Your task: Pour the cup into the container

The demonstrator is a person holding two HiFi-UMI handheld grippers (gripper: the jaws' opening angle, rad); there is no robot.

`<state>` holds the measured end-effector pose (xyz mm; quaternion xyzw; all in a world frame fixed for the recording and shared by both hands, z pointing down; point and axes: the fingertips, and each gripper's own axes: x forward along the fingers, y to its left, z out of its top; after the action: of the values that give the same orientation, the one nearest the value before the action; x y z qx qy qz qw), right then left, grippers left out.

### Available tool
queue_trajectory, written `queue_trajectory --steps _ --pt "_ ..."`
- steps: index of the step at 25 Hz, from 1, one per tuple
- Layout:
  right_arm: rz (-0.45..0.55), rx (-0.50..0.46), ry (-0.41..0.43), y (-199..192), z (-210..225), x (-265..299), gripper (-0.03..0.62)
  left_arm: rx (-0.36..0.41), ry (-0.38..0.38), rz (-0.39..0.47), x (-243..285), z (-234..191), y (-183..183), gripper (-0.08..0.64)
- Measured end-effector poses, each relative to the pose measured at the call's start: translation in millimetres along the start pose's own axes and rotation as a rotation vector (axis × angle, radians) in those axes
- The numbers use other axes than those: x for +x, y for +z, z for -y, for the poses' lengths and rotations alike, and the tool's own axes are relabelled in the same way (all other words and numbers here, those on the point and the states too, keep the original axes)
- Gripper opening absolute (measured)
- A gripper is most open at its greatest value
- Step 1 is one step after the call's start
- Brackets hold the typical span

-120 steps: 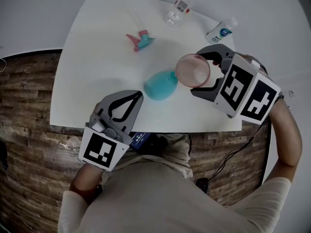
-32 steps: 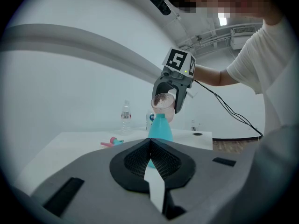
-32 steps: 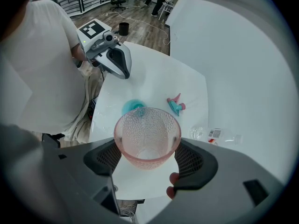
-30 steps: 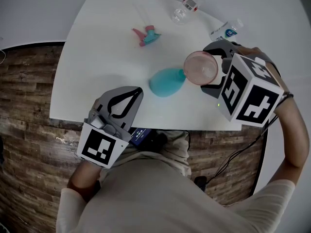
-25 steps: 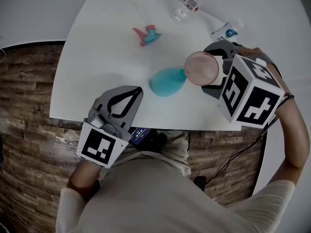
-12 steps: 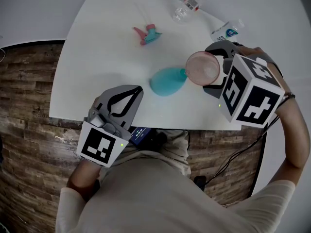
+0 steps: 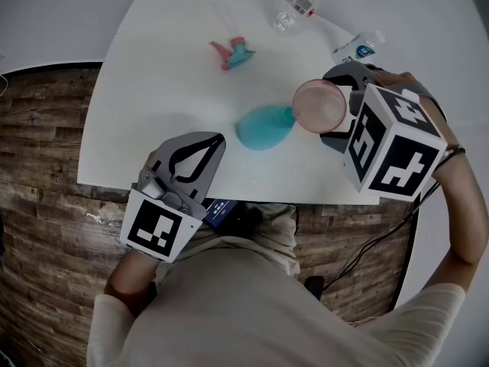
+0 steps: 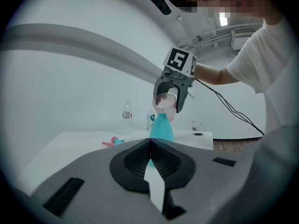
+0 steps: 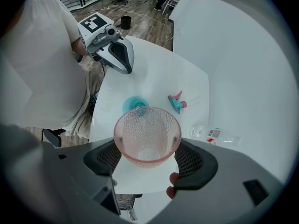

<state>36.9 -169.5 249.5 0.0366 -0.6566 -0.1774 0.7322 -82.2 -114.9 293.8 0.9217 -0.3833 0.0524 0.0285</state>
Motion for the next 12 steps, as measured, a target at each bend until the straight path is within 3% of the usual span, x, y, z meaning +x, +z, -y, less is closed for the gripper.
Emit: queue_trajectory --steps 12 --pt "-0.024 -0.012 -0.005 0.0 0.9 0.0 0.364 -0.004 0.006 0.002 -1.9 -1.4 -1.6 0.011"
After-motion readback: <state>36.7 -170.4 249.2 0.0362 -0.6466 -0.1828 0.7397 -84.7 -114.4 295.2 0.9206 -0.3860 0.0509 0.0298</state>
